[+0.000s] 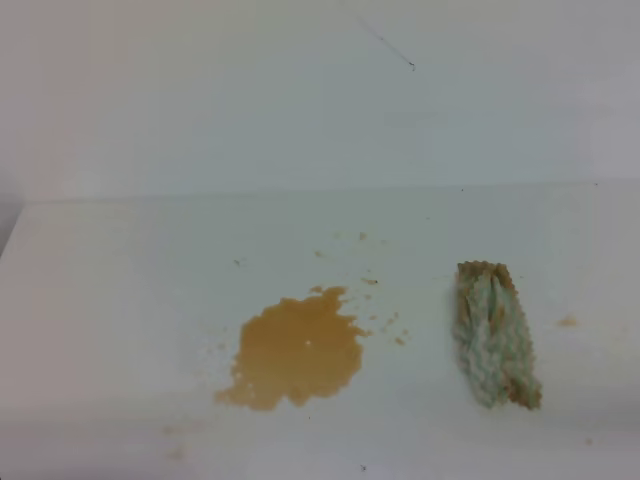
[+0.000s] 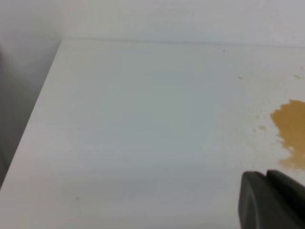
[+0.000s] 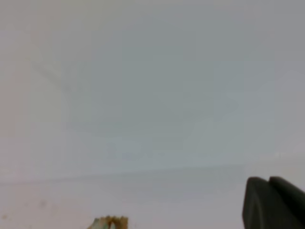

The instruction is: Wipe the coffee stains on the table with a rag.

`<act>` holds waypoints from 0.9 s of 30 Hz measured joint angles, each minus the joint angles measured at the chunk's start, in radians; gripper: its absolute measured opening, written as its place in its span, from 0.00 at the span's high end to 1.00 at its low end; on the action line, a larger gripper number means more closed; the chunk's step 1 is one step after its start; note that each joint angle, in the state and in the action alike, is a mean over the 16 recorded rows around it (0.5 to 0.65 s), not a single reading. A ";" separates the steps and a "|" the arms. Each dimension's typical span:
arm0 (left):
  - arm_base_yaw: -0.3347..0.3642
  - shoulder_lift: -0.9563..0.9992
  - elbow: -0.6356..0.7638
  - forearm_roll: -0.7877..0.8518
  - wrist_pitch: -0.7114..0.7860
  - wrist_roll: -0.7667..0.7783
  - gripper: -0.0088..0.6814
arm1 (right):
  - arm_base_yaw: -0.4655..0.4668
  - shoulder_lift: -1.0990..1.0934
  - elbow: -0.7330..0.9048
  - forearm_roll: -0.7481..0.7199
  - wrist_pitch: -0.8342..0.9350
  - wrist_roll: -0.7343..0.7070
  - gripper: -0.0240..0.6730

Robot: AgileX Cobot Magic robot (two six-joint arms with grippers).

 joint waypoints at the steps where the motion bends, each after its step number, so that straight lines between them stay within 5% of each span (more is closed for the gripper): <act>1: 0.000 0.000 0.000 0.000 0.000 0.000 0.99 | 0.000 0.000 0.000 0.012 -0.027 0.007 0.97; 15: 0.000 0.000 0.000 0.000 0.000 0.000 0.99 | 0.000 0.005 -0.084 0.107 -0.238 0.130 0.97; 27: 0.000 0.000 0.000 0.000 0.000 0.000 0.99 | 0.000 0.211 -0.436 0.061 0.126 0.052 0.97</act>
